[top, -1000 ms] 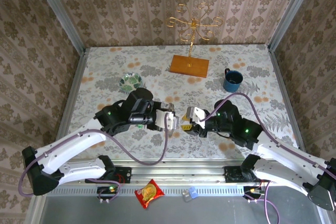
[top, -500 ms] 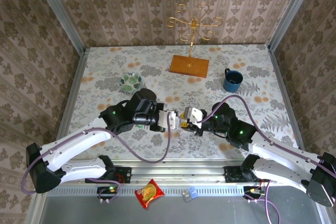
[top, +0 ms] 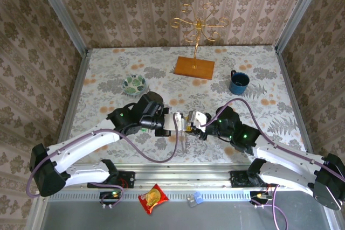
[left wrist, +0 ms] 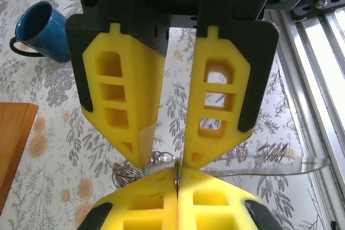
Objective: Put the keys on the keyring
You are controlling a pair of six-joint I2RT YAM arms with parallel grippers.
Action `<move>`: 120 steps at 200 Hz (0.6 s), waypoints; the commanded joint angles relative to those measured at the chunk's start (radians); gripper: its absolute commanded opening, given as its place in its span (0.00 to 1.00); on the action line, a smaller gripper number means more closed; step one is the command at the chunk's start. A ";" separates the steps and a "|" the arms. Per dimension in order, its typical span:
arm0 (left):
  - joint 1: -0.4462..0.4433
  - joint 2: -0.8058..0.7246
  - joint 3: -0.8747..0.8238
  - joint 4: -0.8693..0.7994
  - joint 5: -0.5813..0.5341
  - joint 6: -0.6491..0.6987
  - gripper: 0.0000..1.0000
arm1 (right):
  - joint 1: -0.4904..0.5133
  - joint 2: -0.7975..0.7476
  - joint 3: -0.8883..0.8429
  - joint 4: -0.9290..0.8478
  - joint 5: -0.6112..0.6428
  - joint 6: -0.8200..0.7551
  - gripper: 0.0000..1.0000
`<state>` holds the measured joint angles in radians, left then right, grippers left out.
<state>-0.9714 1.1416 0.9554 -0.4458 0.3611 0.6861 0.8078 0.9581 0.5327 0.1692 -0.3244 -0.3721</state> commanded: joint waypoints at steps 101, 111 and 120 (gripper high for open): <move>0.039 -0.026 -0.084 0.110 0.108 -0.060 0.00 | 0.016 0.055 0.006 0.068 -0.036 -0.017 0.00; 0.043 -0.031 -0.096 0.118 0.107 -0.064 0.00 | 0.016 0.057 -0.002 0.074 -0.033 -0.018 0.00; 0.046 -0.035 -0.107 0.123 0.103 -0.065 0.00 | 0.016 0.059 -0.007 0.082 -0.031 -0.018 0.00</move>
<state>-0.9302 1.1336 0.8787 -0.3668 0.4099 0.6464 0.8154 1.0100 0.5323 0.1745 -0.3412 -0.3832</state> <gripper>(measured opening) 0.064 0.067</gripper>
